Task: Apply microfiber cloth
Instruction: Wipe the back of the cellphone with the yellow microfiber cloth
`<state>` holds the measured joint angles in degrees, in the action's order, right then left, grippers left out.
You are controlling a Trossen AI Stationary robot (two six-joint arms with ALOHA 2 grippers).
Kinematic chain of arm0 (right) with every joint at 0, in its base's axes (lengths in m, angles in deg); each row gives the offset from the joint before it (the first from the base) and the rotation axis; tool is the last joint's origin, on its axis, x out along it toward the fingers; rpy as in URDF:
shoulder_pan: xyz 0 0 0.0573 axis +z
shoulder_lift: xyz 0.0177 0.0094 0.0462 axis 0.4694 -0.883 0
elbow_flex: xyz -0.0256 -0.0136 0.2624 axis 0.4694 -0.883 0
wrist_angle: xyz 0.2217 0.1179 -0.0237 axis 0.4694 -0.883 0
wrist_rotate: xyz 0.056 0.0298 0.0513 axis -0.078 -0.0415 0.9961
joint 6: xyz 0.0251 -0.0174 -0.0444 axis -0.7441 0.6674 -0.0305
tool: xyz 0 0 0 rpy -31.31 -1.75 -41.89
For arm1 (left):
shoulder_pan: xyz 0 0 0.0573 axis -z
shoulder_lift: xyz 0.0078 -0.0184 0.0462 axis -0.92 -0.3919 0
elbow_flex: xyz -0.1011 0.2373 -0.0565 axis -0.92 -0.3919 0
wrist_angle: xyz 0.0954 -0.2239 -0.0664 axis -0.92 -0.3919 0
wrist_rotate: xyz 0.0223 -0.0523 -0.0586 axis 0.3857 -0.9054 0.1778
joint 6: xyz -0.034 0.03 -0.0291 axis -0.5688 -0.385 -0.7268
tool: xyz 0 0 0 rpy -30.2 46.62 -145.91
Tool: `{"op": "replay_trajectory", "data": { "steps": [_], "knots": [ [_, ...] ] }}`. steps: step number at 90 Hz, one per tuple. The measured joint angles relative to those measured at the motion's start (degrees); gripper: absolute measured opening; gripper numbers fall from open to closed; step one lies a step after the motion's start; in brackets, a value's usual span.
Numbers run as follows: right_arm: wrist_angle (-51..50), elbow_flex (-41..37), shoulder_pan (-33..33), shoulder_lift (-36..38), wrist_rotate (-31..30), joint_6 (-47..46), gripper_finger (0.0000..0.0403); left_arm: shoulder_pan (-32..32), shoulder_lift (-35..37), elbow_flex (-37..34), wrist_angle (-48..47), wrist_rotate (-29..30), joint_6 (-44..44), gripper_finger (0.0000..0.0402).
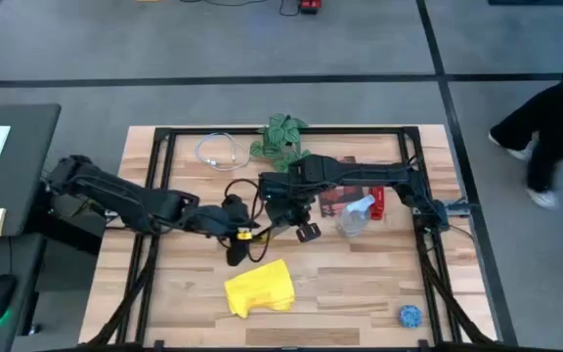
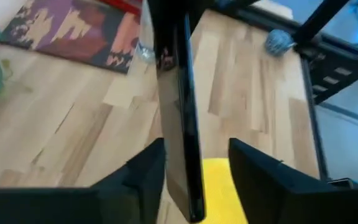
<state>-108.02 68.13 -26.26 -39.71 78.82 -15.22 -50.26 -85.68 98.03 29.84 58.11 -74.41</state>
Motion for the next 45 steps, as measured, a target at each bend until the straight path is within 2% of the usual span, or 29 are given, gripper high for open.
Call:
{"op": "replay_trajectory", "data": {
  "steps": [12, 23, 33, 45],
  "knots": [
    [0.0, 0.0, 0.0, 0.0, 0.0, -0.1, 0.0018, -0.3, -3.2, 0.0, -0.7, 0.0, -0.2, 0.0213],
    [0.0, 0.0, 0.0, 0.0, 0.0, -1.0, 0.0018, -0.2, -5.7, 0.0, 0.5, -0.3, -1.5, 0.0203],
    [0.0, 0.0, 0.1, 0.0, 0.0, -1.4, 0.0019, -0.3, -7.0, 0.0, 1.3, -0.3, -4.1, 0.0156],
    [0.4, 0.0, 0.1, 0.0, 0.1, -2.8, 0.0027, -0.3, -7.2, 0.0, 0.8, -0.3, -5.2, 0.0058]
  ]
}}
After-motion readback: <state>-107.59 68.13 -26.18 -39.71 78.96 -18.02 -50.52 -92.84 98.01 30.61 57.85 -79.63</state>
